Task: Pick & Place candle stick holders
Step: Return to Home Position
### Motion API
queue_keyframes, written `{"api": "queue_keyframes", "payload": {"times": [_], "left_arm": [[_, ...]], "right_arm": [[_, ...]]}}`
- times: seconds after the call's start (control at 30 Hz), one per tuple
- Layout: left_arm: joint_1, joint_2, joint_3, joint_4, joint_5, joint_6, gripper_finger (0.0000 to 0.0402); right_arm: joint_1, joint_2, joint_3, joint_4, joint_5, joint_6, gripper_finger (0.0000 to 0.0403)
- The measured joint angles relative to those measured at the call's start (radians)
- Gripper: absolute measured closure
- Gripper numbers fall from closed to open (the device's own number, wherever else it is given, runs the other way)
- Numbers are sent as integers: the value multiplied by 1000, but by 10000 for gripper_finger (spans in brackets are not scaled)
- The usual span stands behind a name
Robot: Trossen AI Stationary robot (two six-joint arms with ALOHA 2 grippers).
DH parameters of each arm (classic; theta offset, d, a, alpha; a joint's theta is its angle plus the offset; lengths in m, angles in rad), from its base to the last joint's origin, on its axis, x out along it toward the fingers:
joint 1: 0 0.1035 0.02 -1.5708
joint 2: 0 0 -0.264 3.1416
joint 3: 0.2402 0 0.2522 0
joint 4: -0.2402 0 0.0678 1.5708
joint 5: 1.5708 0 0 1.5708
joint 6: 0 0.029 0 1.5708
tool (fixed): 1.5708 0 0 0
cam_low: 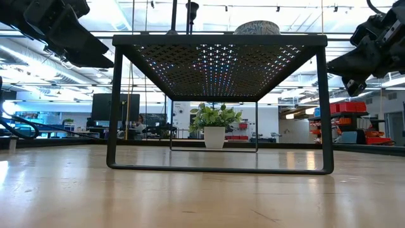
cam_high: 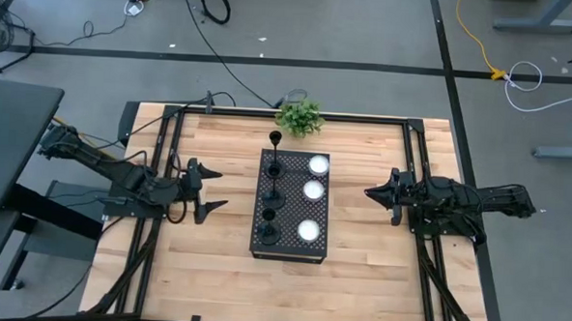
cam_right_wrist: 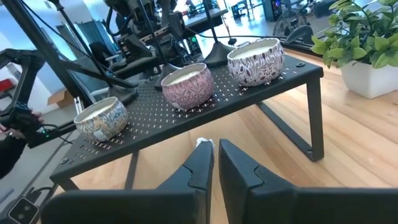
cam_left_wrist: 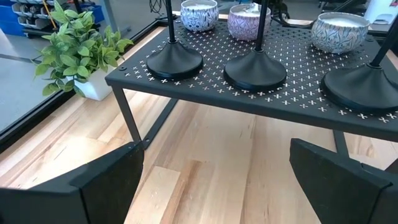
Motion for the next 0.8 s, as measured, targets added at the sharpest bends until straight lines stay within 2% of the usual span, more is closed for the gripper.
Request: {"api": "queue_keyframes", "payload": {"times": [0.2, 0.53, 0.8], "left_arm": [[9, -30, 1, 23, 8, 0, 3], [117, -78, 1, 49, 8, 0, 3], [191, -224, 1, 83, 8, 0, 3]], "right_arm": [[0, 0, 0, 0, 11, 0, 376], [0, 0, 0, 0, 12, 0, 376], [0, 0, 0, 0, 14, 0, 376]]}}
